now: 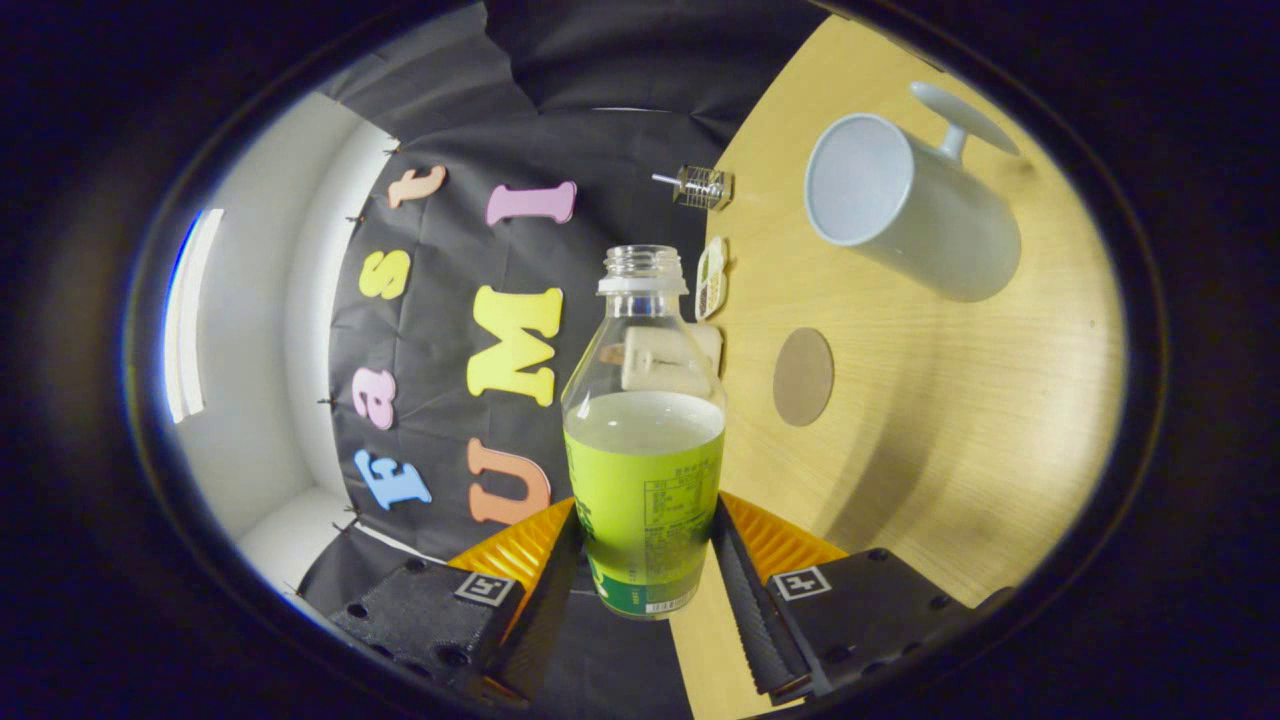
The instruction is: Take the bottle from table, then pour the juice into the cup, finally place the bottle on the coaster
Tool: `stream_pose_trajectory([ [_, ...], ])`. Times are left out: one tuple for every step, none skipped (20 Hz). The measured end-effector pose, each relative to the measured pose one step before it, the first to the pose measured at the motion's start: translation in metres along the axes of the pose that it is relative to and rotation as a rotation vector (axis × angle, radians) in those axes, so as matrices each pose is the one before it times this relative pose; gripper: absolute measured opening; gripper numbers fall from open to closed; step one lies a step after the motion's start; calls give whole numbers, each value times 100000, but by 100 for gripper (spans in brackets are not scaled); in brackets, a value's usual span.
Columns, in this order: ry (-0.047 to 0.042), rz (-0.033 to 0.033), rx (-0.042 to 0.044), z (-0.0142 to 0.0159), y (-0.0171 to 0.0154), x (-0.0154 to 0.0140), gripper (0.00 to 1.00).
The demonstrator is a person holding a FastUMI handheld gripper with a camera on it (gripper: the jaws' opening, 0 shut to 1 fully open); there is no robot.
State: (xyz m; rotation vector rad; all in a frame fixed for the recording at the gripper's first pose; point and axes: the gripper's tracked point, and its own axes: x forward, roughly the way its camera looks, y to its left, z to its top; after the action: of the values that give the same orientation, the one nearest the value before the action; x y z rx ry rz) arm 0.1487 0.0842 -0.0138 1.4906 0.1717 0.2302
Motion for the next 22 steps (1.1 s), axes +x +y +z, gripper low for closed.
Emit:
stream_pose_trajectory([
  [-973, 1705, 2752, 306, 285, -83, 79],
  [-928, 1210, 2385, 228, 243, -87, 79],
  [-726, 851, 1832, 165, 176, -87, 78],
  [-330, 335, 1304, 164, 127, 96, 78],
  [-422, 267, 1265, 182, 145, 54, 78],
  [-502, 561, 1638, 55, 232, -98, 78],
  [-539, 939, 2212, 79, 190, -18, 78],
  [-479, 1189, 2319, 75, 315, -117, 79],
  [-488, 887, 2025, 226, 224, 32, 78],
  [-573, 39, 1426, 137, 87, -24, 78],
  [-403, 110, 1125, 147, 47, 20, 78],
  [-294, 545, 1139, 87, 187, 18, 78],
  [-576, 673, 1487, 245, 296, -58, 78],
  [-326, 694, 1514, 69, 219, 13, 78],
  [-311, 486, 1369, 149, 107, 18, 78],
  [-438, 529, 1317, 203, 164, 134, 78],
  [-45, 374, 890, -44, 285, -118, 78],
  [-259, 224, 703, -3, 158, -36, 78],
  [-13, 253, 459, 24, 122, -23, 78],
  [77, 345, 577, 22, 182, 30, 78],
  [-158, 323, 855, 42, 133, 122, 78],
  [-32, -21, 649, 8, 91, -2, 78],
])
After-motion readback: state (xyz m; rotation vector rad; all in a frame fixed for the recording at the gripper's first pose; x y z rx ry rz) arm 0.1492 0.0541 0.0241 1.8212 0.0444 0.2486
